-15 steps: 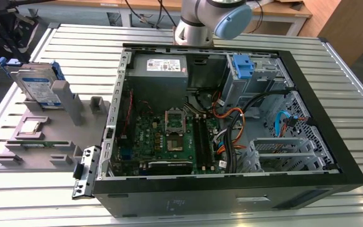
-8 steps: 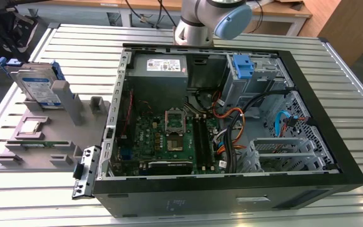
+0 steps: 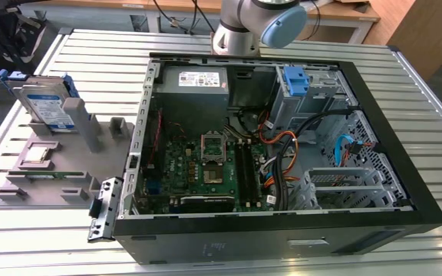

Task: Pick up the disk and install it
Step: 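Reach for the disk, then pick up the disk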

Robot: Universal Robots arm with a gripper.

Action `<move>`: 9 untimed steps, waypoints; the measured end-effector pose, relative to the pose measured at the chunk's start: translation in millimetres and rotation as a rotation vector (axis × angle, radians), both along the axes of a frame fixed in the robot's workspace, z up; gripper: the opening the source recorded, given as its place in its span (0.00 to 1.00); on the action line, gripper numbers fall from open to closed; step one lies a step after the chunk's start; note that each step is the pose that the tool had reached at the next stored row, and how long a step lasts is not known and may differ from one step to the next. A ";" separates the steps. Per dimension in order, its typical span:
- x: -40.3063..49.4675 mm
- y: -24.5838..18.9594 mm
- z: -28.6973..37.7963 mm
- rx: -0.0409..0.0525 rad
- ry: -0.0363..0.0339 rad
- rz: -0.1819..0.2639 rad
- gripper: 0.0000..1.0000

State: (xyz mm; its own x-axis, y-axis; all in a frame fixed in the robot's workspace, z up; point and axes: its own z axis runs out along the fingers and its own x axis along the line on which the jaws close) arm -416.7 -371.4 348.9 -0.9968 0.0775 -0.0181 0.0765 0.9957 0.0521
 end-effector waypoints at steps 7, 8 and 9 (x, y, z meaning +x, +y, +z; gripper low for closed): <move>0.0 0.0 1.0 0.0000 0.0000 0.000 0.11; 0.0 0.0 1.0 0.0000 0.0000 0.000 0.11; 0.0 0.0 1.1 0.0000 0.0000 0.000 0.11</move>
State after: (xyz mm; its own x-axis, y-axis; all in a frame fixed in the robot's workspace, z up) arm -416.7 -371.5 350.0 -0.9968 0.0775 -0.0180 0.0765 0.9957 0.0521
